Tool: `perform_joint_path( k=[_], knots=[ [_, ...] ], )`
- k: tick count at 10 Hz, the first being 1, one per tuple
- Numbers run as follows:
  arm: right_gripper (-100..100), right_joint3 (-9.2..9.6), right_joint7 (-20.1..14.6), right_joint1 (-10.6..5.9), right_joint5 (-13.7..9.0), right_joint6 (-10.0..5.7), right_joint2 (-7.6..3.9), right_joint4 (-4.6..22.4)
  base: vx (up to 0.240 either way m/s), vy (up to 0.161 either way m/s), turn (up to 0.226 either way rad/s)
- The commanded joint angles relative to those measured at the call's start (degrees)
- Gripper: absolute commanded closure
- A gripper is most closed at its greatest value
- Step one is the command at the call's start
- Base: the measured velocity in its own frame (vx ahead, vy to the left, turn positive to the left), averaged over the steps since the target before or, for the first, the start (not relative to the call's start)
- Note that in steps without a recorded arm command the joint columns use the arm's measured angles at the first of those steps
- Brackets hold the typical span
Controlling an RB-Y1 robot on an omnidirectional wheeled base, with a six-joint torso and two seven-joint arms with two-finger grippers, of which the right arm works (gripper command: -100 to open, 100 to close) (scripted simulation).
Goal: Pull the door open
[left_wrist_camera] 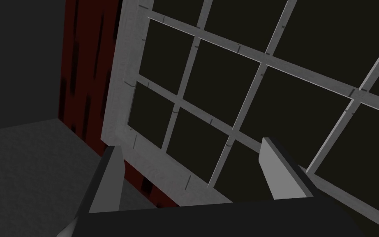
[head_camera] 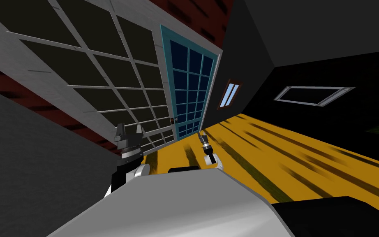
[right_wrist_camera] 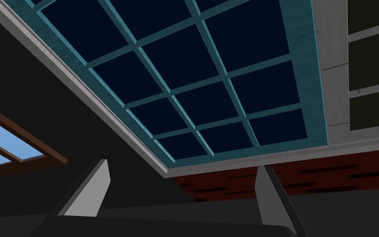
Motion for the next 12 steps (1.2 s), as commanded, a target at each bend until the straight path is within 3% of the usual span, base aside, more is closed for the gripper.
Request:
perform_joint_path(
  k=[1,12],
  knots=[
    [-100,0.16,1.92,-1.16,1.31,-0.70,0.08,2.73,0.082,0.055,-0.059],
    [-100,0.57,9.46,-5.90,6.40,-4.46,1.03,14.96,0.066,0.056,-0.033]
  ],
)
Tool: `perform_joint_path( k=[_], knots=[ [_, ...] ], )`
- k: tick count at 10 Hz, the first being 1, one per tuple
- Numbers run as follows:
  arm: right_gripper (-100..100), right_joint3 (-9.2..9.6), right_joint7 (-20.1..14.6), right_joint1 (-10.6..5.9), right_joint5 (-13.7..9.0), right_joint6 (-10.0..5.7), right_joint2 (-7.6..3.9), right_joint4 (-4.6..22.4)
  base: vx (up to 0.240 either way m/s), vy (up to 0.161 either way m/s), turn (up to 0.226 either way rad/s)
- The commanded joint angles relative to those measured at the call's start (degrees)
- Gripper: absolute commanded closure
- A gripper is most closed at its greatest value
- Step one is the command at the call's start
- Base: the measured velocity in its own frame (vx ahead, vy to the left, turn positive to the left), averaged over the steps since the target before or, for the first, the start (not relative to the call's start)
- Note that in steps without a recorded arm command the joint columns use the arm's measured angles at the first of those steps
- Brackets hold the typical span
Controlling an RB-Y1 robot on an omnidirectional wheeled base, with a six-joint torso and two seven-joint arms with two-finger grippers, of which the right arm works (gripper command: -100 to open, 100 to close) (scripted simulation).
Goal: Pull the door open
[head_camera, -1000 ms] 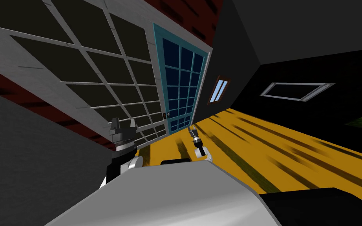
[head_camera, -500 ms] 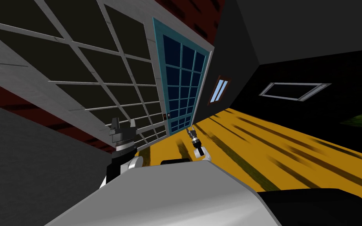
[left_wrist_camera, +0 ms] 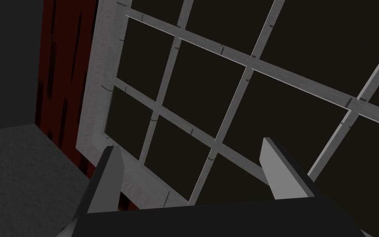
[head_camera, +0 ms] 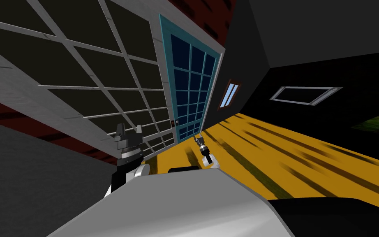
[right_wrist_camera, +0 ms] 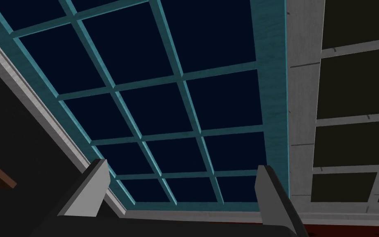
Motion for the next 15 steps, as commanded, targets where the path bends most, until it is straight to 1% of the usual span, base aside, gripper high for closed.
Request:
perform_joint_path(
  k=[1,6,7,9,10,12,14,15],
  knots=[
    [-100,0.02,1.27,-0.88,0.73,-0.61,0.31,2.02,0.063,0.049,-0.035],
    [-100,0.19,4.48,-2.89,2.89,-2.21,0.93,7.23,0.063,0.051,-0.031],
    [-100,0.25,5.66,-3.63,3.69,-2.80,1.23,9.15,0.091,0.061,-0.053],
    [-100,0.32,6.83,-4.37,4.48,-3.38,1.53,11.06,0.081,0.061,-0.034],
    [-100,0.38,8.01,-5.12,5.28,-3.97,1.83,12.98,0.102,0.069,-0.043],
    [-100,0.44,9.10,-5.80,6.01,-4.51,2.15,14.75,0.072,0.059,-0.040],
    [-100,0.55,11.13,-7.07,7.38,-5.52,2.83,18.05,0.097,0.073,-0.055],
    [-100,0.57,11.63,-7.39,7.72,-5.77,3.00,18.87,0.104,0.059,-0.036]
  ],
)
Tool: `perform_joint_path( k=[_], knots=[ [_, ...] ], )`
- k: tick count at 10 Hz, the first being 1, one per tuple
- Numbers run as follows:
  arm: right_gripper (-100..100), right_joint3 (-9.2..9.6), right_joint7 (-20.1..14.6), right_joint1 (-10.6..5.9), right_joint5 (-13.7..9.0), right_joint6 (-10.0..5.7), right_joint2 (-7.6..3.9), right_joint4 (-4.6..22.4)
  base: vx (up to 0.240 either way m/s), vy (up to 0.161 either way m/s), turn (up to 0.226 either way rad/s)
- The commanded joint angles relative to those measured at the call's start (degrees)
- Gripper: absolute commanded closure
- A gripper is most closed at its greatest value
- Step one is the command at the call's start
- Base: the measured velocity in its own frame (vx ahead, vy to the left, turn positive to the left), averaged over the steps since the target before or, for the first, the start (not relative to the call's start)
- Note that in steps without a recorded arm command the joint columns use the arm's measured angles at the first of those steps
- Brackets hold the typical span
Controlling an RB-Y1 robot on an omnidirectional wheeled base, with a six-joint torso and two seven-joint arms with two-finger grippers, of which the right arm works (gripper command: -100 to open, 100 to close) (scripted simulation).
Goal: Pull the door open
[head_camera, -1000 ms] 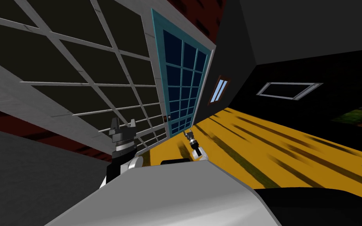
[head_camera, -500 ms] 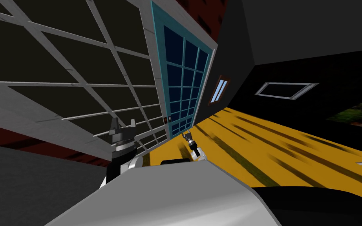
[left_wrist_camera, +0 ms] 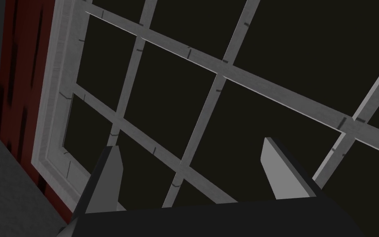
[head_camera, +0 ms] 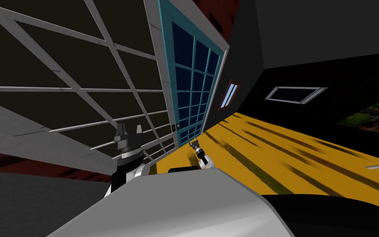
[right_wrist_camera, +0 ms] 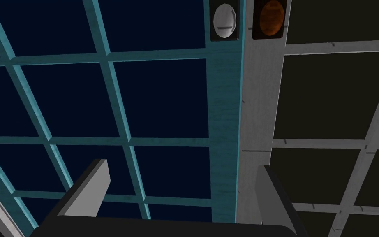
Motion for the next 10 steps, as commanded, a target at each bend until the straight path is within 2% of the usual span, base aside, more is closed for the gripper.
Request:
perform_joint_path(
  k=[1,3,4,7,10],
  knots=[
    [-100,0.07,1.48,-0.91,0.94,-0.71,0.52,2.32,0.106,0.073,-0.036],
    [-100,0.17,3.50,-2.18,2.30,-1.72,1.37,5.61,0.163,0.096,-0.063],
    [-100,0.17,3.50,-2.18,2.30,-1.72,1.37,5.61,0.095,0.063,-0.019],
    [-100,0.25,4.90,-3.07,3.24,-2.42,2.01,7.89,0.069,0.032,-0.026],
    [-100,0.32,6.30,-3.95,4.19,-3.11,2.73,10.17,0.135,0.059,-0.038]
  ],
)
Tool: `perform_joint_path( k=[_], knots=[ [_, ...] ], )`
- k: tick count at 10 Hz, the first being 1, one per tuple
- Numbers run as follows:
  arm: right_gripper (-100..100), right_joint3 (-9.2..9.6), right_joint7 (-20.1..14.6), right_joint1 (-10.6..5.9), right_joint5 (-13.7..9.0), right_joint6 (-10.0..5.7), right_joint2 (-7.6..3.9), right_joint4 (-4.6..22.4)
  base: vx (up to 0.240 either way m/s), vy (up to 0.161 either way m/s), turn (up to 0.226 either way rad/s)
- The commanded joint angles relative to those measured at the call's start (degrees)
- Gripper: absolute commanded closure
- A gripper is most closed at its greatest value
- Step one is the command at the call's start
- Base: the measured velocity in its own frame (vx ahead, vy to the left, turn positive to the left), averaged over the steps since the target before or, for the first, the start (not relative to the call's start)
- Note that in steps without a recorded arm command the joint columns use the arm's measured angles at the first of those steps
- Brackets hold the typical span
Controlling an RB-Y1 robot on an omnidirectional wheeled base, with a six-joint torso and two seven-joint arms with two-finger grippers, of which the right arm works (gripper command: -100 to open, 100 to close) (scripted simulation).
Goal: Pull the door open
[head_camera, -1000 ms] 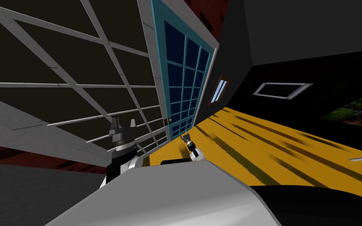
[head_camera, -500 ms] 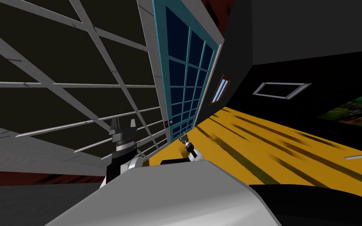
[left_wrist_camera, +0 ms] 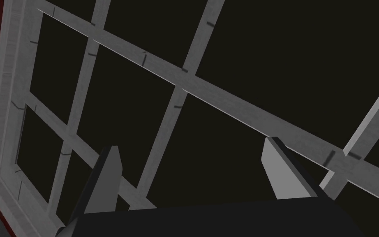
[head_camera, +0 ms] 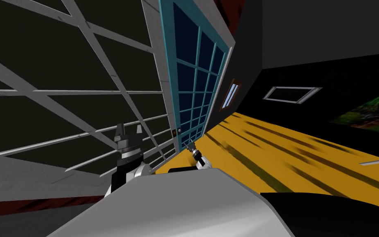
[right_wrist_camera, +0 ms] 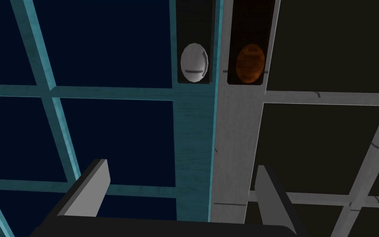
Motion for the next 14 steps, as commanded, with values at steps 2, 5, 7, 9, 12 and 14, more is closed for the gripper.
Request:
perform_joint_path(
  k=[2,5,7,9,12,14],
  knots=[
    [-100,-0.07,1.20,-0.93,0.62,-0.87,0.49,2.25,0.193,0.071,-0.035],
    [-100,-0.06,1.52,-1.17,0.85,-1.05,0.68,2.85,0.150,0.072,-0.021],
    [-100,-0.33,1.67,-1.04,0.65,-1.01,0.04,2.94,-0.094,-0.047,0.017],
    [-100,-0.60,1.75,-0.86,0.44,-0.93,-0.60,2.97,-0.178,-0.095,0.015],
    [-100,-1.32,1.98,-0.36,-0.14,-0.72,-2.22,3.05,-0.193,-0.105,0.027],
    [-100,-1.95,2.18,0.07,-0.66,-0.53,-3.58,3.12,-0.194,-0.109,0.036]
  ],
)
